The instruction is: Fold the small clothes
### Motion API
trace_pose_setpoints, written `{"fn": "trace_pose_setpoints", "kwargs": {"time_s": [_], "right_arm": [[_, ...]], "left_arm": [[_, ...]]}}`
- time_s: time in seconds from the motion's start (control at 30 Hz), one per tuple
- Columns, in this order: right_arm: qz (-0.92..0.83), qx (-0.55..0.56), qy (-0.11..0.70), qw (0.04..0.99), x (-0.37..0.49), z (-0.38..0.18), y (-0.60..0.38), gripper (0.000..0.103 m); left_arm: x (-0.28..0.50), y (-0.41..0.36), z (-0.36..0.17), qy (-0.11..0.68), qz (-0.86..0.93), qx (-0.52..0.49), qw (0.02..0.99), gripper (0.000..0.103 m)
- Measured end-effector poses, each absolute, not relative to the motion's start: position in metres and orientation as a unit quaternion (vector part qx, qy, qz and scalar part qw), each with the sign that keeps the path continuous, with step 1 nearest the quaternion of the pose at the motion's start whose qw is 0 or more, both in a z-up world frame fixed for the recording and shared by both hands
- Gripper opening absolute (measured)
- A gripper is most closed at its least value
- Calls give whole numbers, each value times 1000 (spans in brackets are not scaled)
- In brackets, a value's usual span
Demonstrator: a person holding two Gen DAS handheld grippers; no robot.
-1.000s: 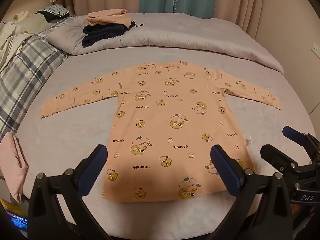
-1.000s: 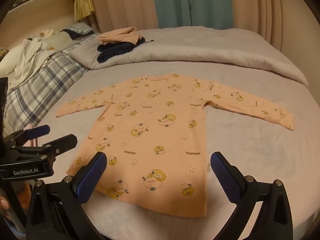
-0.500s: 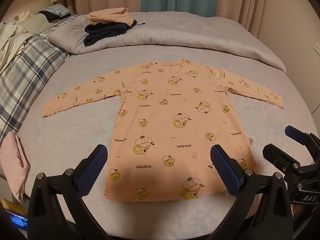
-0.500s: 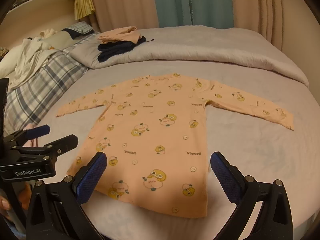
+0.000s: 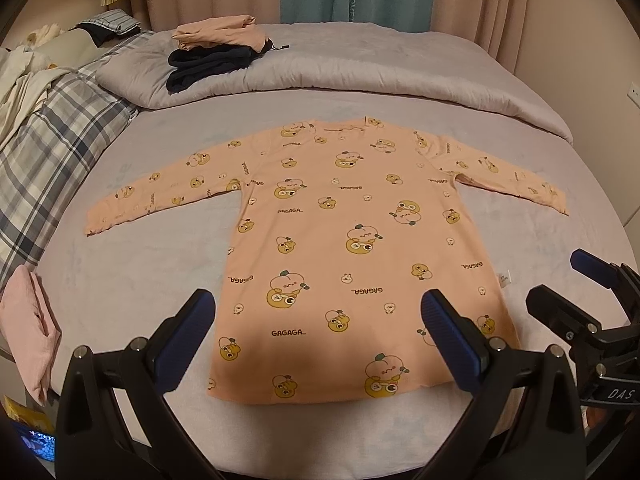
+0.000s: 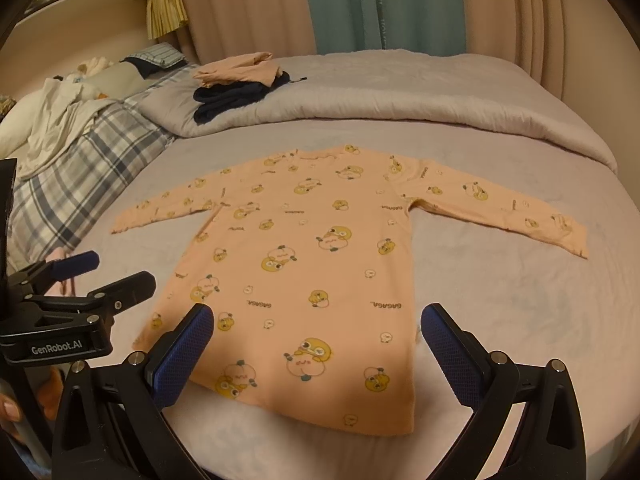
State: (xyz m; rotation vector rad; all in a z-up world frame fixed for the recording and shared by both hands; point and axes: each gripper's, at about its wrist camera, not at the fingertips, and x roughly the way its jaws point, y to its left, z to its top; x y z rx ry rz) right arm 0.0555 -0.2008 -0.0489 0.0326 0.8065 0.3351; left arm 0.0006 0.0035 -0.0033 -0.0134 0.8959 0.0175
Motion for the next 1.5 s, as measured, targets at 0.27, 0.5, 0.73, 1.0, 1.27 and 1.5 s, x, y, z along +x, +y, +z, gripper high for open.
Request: {"fn": "trace_pose_setpoints", "kwargs": {"time_s": [0.27, 0.5, 0.73, 1.0, 1.27, 1.5], "right_arm": [[161, 18, 393, 905, 57, -51, -202, 102], [161, 19, 394, 905, 57, -51, -203, 102], [162, 19, 393, 905, 57, -51, -203, 103], [161, 20, 394, 904, 57, -51, -203, 102], [161, 20, 395, 904, 57, -52, -203, 102], [162, 20, 395, 904, 56, -53, -202, 102]], "left_arm": [[1, 3, -3, 435, 8, -5, 900, 103], [1, 2, -3, 436, 8, -5, 900, 103], [2, 1, -3, 436, 9, -5, 900, 103], [2, 0, -3, 437, 9, -3, 900, 103], [1, -1, -3, 437, 9, -3, 899, 103], [1, -1, -4, 439, 9, -1, 898, 103]]}}
